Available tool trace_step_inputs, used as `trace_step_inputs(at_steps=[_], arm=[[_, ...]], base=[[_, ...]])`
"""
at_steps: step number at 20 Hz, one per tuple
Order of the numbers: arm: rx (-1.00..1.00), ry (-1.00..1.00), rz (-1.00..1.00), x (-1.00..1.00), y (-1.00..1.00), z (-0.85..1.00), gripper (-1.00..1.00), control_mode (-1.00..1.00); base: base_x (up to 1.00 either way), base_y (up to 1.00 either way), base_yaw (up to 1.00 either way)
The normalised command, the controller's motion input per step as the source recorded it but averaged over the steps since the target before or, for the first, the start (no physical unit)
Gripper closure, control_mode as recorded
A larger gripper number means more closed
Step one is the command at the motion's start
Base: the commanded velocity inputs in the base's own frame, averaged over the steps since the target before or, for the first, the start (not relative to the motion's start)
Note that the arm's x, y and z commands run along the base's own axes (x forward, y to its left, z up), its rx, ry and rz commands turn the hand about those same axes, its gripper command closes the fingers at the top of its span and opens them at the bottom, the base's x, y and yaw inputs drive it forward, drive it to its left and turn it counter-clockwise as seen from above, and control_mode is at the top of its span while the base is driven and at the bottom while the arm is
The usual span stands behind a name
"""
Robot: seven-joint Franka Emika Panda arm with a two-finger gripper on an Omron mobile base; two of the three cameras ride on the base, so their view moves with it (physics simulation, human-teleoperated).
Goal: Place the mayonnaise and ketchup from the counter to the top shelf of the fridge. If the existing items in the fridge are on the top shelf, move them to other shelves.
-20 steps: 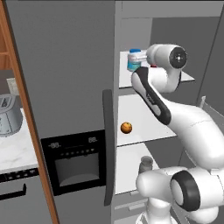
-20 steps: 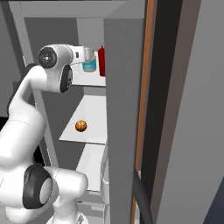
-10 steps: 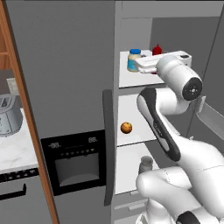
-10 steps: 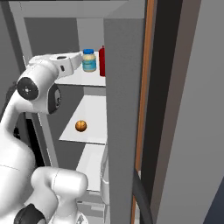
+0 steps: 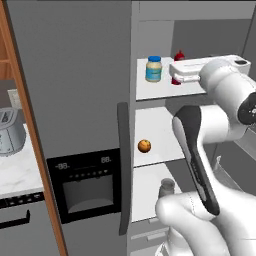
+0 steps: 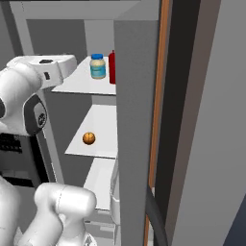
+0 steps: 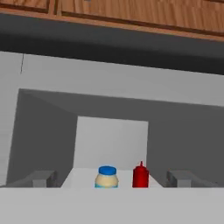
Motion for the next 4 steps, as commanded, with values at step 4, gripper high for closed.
trace_step_inputs(at_steps=[4], arm=[[0.0,0.01,-0.01,-1.0,-0.14,0.14,-1.0,-1.0]], base=[[0.0,0.0,0.0]])
